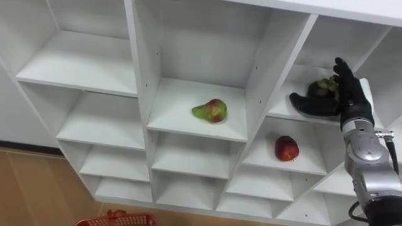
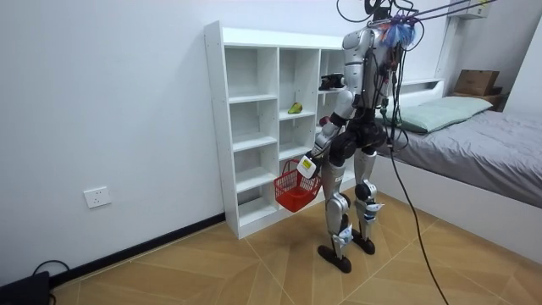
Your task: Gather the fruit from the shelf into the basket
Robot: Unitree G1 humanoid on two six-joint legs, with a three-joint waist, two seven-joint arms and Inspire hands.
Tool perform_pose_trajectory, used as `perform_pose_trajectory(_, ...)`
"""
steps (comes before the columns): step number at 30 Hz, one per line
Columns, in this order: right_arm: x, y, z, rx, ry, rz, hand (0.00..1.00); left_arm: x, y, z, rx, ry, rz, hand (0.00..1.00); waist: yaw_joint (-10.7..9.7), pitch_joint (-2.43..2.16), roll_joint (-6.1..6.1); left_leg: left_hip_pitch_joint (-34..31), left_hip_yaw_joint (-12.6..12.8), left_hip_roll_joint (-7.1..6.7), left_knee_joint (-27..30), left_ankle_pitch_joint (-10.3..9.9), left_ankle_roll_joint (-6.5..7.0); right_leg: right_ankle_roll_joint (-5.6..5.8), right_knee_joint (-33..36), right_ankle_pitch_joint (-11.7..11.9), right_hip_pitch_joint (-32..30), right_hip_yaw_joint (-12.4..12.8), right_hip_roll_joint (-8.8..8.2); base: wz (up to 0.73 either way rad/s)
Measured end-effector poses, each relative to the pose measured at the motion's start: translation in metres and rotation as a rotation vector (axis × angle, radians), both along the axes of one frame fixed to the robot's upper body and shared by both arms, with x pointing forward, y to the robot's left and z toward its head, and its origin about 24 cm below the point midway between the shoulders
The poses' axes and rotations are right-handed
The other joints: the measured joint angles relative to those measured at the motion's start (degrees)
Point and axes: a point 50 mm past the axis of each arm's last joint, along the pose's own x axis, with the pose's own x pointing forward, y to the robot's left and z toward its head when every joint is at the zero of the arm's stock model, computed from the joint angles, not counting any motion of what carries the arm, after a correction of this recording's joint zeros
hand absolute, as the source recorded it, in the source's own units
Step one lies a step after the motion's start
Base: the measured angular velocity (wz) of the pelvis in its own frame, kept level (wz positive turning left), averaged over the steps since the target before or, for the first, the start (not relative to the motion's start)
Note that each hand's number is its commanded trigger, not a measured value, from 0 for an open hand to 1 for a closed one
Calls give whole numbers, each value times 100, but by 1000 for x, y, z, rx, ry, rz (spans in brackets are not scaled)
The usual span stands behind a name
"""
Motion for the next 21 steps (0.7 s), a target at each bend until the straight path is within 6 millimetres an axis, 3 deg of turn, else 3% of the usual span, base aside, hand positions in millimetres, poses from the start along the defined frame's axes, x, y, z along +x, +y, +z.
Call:
perform_pose_trajectory(4,-1,-1,-1,-4,1,-1,100,-2,0,0,1,4,1,100,2,6,9,20,-9,7,-9,0,-1,0,8,1,17,-14,5,0)
perform_pose_trajectory(10,-3,-18,3,-34,-18,-44,100,-3,0,0,24,12,-9,100,-2,17,45,-4,-13,31,-20,-21,-13,-2,5,2,3,-15,27,0)
perform_pose_trajectory(21,-3,-22,8,-29,-61,-74,100,0,-3,-1,38,11,-40,100,-15,45,118,51,-2,56,-63,-32,-36,-4,-2,3,-2,21,58,0)
